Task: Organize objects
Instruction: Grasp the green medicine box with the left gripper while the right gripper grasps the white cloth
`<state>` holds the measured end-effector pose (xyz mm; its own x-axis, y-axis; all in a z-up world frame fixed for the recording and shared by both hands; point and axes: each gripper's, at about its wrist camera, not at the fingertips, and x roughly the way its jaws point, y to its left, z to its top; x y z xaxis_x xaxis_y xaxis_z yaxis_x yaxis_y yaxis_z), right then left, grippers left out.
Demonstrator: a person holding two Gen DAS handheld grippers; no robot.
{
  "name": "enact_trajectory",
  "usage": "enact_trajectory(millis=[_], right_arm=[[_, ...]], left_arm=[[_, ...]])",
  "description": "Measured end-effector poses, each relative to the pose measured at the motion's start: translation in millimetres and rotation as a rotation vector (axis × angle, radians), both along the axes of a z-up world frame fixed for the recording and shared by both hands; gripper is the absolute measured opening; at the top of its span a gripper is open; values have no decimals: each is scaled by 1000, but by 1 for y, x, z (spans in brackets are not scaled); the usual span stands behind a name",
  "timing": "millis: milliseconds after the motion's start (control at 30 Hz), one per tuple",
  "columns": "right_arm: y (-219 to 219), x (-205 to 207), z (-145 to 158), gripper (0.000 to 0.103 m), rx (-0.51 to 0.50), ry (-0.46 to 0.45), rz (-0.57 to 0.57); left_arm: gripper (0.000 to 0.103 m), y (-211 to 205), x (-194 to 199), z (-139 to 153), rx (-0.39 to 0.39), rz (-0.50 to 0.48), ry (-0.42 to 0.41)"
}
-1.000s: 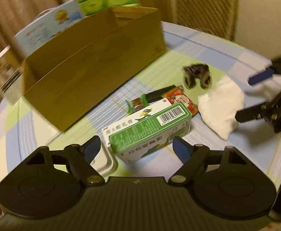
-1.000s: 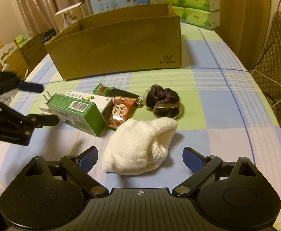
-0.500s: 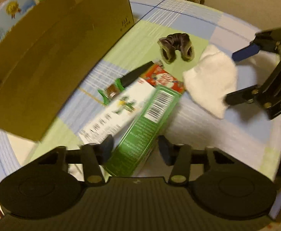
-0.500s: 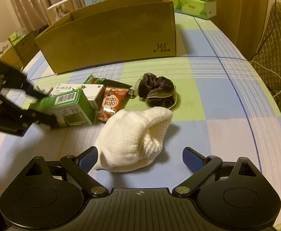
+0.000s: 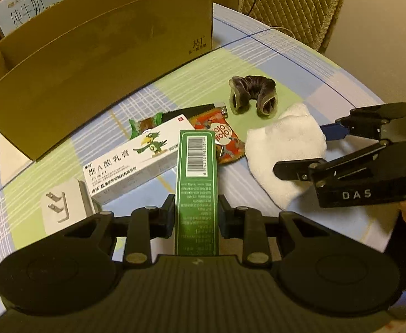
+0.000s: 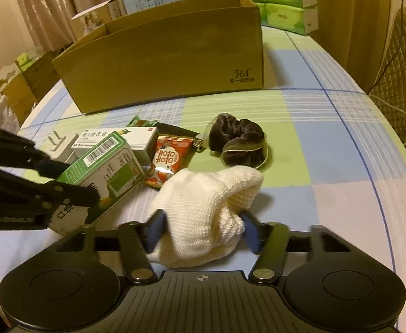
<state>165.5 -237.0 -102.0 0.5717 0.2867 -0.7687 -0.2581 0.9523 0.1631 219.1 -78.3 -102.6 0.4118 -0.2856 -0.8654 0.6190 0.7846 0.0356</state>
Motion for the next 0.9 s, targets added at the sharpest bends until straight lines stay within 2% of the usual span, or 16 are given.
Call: enact_trajectory(millis=[100, 333, 533, 900], right_arm=[[1, -3, 4, 31, -13, -13, 7], [-4, -11, 10, 28, -32, -12, -20], [-13, -18, 27, 28, -37, -41, -43], [2, -32, 69, 28, -16, -100, 1]], left_arm=[[25, -3, 3, -1, 14, -6, -5], [25, -9, 14, -10, 29, 22, 44], [25, 1, 2, -3, -2, 121, 49], [25, 30, -27, 54, -93, 292, -26]])
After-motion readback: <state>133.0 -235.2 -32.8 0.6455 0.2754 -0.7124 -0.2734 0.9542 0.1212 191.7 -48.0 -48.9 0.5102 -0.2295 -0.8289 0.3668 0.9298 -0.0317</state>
